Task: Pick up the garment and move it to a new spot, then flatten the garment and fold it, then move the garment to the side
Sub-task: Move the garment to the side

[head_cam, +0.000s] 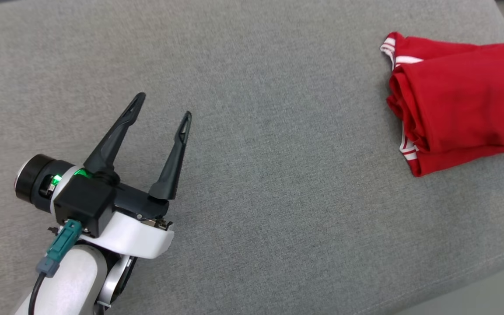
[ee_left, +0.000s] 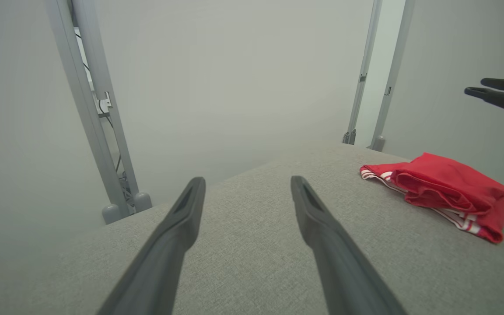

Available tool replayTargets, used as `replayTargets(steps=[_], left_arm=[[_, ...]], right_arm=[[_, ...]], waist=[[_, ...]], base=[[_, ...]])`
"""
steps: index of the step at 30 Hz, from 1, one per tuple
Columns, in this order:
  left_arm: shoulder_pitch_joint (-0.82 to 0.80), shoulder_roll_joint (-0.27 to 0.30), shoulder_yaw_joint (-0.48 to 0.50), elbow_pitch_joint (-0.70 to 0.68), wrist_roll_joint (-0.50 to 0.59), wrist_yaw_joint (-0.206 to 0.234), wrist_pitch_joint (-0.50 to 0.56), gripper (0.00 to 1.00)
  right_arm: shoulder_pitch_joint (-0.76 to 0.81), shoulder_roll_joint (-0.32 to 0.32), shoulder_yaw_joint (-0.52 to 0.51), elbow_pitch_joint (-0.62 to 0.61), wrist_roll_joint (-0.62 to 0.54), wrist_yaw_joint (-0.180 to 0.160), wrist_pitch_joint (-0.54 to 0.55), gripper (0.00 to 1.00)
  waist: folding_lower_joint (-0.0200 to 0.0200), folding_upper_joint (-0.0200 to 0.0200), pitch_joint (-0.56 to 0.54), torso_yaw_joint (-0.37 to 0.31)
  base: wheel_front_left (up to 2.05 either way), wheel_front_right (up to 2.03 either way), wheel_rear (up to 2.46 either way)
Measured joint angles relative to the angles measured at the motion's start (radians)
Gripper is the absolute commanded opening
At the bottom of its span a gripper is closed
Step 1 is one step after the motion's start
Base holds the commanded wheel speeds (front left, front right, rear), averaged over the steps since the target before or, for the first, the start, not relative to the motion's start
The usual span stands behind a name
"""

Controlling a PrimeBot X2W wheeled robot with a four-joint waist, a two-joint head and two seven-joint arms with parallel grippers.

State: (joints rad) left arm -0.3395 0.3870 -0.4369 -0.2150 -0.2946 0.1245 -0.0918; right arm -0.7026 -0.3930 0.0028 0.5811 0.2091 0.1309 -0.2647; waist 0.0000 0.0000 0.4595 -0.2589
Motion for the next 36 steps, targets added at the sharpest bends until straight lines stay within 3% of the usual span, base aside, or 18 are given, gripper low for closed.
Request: replayTargets(steps=[6, 10, 15, 21, 36], left_arm=[[0.041, -0.019, 0.031, 0.033, -0.024, 0.033, -0.052, 1.0], [0.069, -0.027, 0.054, 0.039, -0.044, 0.055, -0.081, 1.0], [0.109, -0.03, 0.08, 0.044, -0.063, 0.078, -0.106, 1.0], [0.169, -0.028, 0.109, 0.059, -0.078, 0.097, -0.13, 1.0], [0.327, -0.029, 0.112, 0.094, -0.111, 0.123, -0.146, 1.0]], right_arm=[[0.16, 0.113, -0.061, -0.216, 0.039, 0.0, 0.0, 1.0], [0.278, 0.201, -0.054, -0.355, 0.03, 0.0, 0.0, 1.0], [0.394, 0.264, -0.005, -0.484, -0.015, 0.0, 0.0, 1.0], [0.499, 0.299, 0.051, -0.568, -0.051, 0.0, 0.009, 1.0], [0.712, 0.33, 0.022, -0.635, -0.086, 0.0, 0.099, 1.0]], waist=[[0.0, 0.0, -0.074, 0.029], [0.0, 0.0, -0.116, 0.073], [0.0, 0.0, -0.16, 0.135], [0.0, 0.0, -0.22, 0.186], [0.0, 0.0, -0.381, 0.225]], base=[[0.0, 0.0, 0.0], [0.0, 0.0, 0.0], [0.0, 0.0, 0.0], [0.0, 0.0, 0.0], [0.0, 0.0, 0.0]])
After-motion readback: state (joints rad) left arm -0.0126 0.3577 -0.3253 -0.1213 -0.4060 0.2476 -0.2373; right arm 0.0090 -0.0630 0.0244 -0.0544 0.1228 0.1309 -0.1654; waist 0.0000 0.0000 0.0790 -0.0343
